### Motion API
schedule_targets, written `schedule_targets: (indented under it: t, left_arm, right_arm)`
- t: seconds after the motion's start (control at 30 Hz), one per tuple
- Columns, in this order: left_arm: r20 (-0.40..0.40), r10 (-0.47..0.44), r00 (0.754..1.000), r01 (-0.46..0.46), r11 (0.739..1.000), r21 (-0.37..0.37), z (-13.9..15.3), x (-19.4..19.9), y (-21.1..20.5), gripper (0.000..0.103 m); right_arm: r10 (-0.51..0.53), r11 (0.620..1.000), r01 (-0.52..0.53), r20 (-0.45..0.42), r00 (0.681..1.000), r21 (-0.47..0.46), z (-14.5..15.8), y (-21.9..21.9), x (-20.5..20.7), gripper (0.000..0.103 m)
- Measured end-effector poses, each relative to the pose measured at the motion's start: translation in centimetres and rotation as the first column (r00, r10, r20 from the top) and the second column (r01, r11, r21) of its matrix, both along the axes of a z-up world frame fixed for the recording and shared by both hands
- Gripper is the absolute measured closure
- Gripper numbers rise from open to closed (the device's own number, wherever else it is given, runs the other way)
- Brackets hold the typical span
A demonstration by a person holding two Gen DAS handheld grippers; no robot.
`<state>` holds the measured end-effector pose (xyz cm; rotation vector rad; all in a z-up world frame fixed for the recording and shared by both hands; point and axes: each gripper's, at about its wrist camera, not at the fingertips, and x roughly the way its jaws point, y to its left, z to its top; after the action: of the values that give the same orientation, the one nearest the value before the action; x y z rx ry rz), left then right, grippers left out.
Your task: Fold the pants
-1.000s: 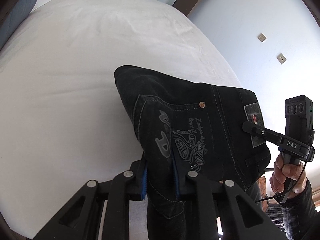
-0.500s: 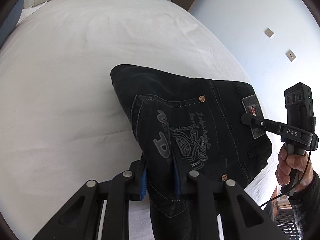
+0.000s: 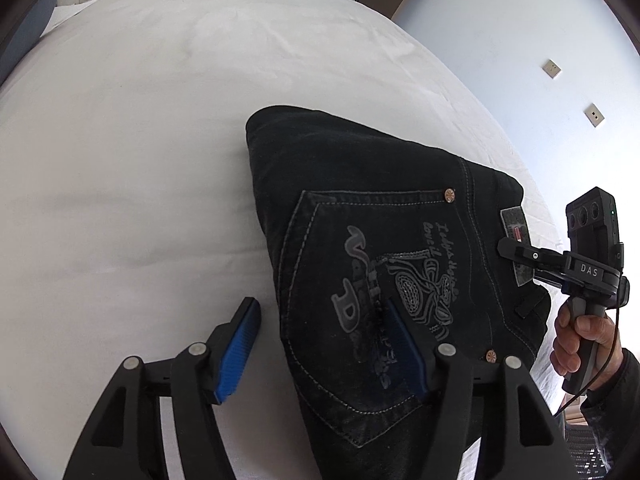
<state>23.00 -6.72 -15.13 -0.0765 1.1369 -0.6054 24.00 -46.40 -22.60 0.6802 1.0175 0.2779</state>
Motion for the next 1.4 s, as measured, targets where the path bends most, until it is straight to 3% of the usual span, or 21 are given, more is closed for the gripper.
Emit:
schedule_targets:
  t: [0.1,0.2,0.27,0.37,0.43,0.6,0.67,0.73,0.8,0.87,0.9,0.97,1.0,1.07,1.13,1.23,1.3,1.4]
  left_arm:
    - [0.011,0.013,1.000,-0.013,1.000,-0.003,0.6,-0.3,0.0,0.035]
    - [0.078,0.020,0.997,-0.021,1.000,0.016,2.4,-1.6,0.6,0.034]
    - [0.143,0.041,0.989,-0.047,0.998,0.036,4.0,-2.8,1.3,0.018]
    - [0.249,0.102,0.963,-0.105,0.994,0.000,6.7,-5.5,3.0,0.000]
    - [0.293,0.125,0.948,-0.132,0.991,0.006,8.2,-7.4,3.7,0.000]
    - [0.390,0.183,0.902,-0.215,0.976,0.040,11.5,-12.6,5.2,0.000]
    - [0.475,0.209,0.855,-0.259,0.965,0.042,13.7,-15.3,6.2,0.000]
    - [0.590,0.230,0.774,-0.320,0.946,0.051,16.5,-18.3,6.8,0.000]
    - [0.715,0.249,0.653,-0.390,0.920,0.036,19.8,-21.6,7.4,0.000]
    - [0.805,0.258,0.534,-0.471,0.882,0.030,22.8,-24.5,7.6,0.000]
    - [0.834,0.260,0.486,-0.500,0.866,0.021,24.1,-25.8,7.6,0.000]
    - [0.872,0.261,0.413,-0.515,0.857,-0.013,26.0,-28.5,7.6,0.000]
    - [0.879,0.263,0.397,-0.528,0.849,-0.015,26.7,-29.5,7.5,0.000]
    - [0.869,0.251,0.425,-0.536,0.844,0.018,27.3,-30.2,7.0,0.000]
    - [0.827,0.271,0.492,-0.496,0.868,0.011,27.5,-30.3,7.2,0.000]
    - [0.737,0.321,0.594,-0.475,0.880,0.000,26.8,-29.3,7.7,0.000]
    - [0.677,0.320,0.663,-0.462,0.886,0.034,25.5,-28.1,7.3,0.000]
    - [0.589,0.314,0.745,-0.451,0.887,0.098,23.8,-26.5,6.6,0.000]
  right_arm:
    - [-0.020,1.000,0.020,-0.001,1.000,-0.023,0.7,0.4,-0.2,0.056]
    - [-0.060,0.997,0.061,0.020,0.998,-0.050,2.3,0.2,-1.9,0.051]
    - [-0.090,0.993,0.093,0.043,0.995,-0.074,3.7,0.1,-3.6,0.044]
    - [-0.116,0.985,0.127,0.103,0.988,-0.112,6.4,0.6,-6.8,0.036]
    - [-0.131,0.979,0.152,0.148,0.980,-0.140,8.3,1.3,-9.1,0.026]
    - [-0.190,0.947,0.242,0.237,0.953,-0.211,13.4,3.1,-14.4,0.025]
    - [-0.199,0.915,0.287,0.303,0.932,-0.283,16.2,4.4,-16.6,0.025]
    - [-0.196,0.871,0.349,0.408,0.892,-0.345,19.8,5.4,-19.6,0.025]
    - [-0.185,0.818,0.433,0.540,0.821,-0.379,23.7,6.9,-22.7,0.020]
    - [-0.181,0.767,0.518,0.647,0.740,-0.378,27.1,8.3,-25.9,0.000]
    - [-0.186,0.737,0.569,0.700,0.690,-0.365,28.6,9.0,-27.5,0.000]
    - [-0.184,0.701,0.632,0.773,0.607,-0.330,30.6,10.0,-30.3,0.000]
    - [-0.190,0.686,0.654,0.789,0.585,-0.320,31.4,10.3,-31.2,0.000]
    - [-0.204,0.673,0.666,0.784,0.586,-0.323,32.4,10.7,-32.1,0.000]
    - [-0.203,0.689,0.636,0.750,0.629,-0.347,32.8,11.0,-32.4,0.000]
    - [-0.205,0.698,0.616,0.723,0.660,-0.365,32.4,12.0,-33.6,0.000]
    - [-0.202,0.681,0.605,0.688,0.697,-0.412,31.8,13.1,-33.9,0.000]
    - [-0.171,0.694,0.535,0.613,0.772,-0.481,30.8,14.4,-33.4,0.000]
